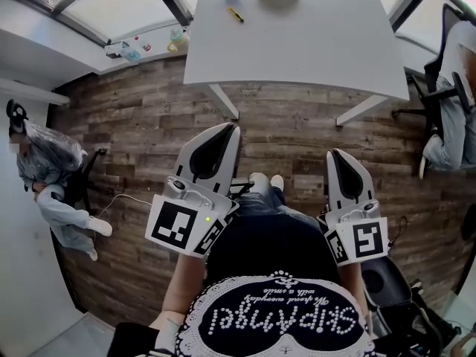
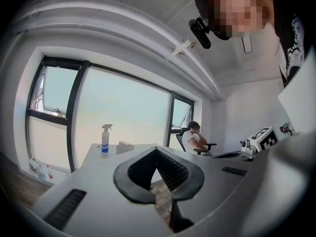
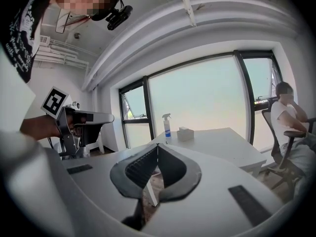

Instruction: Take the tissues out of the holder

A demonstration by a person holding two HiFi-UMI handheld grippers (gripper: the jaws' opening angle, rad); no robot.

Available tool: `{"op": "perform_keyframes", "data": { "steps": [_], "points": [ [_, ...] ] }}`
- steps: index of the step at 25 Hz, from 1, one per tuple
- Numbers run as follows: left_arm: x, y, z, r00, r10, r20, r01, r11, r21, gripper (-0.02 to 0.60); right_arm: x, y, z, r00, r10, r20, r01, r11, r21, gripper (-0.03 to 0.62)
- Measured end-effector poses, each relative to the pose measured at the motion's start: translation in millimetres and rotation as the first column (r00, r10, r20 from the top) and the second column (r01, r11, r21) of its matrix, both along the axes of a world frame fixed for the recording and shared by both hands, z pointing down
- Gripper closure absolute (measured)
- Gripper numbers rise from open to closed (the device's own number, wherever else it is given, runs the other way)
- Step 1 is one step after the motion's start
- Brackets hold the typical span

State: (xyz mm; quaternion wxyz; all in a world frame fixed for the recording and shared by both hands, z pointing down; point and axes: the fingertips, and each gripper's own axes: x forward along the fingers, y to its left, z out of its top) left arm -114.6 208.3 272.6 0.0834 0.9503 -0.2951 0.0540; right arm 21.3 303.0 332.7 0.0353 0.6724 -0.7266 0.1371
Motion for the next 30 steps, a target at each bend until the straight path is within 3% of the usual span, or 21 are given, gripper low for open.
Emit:
{"op": "perform_keyframes", "data": {
  "steps": [12, 30],
  "points": [
    [-6, -29, 4, 1.0, -0.009, -0.021, 0.009, 1.0, -0.014, 0.58, 1, -20, 0, 1.0, 0.024, -0.011, -0.024, 1.0, -0.008, 0.583],
    [-2, -124, 13, 1.0, 0.025, 0.018, -0.024, 0.999, -0.034, 0.58, 9, -95, 9, 0.997, 0.071, -0.006, -0.071, 0.995, -0.075, 0.583]
  ]
}}
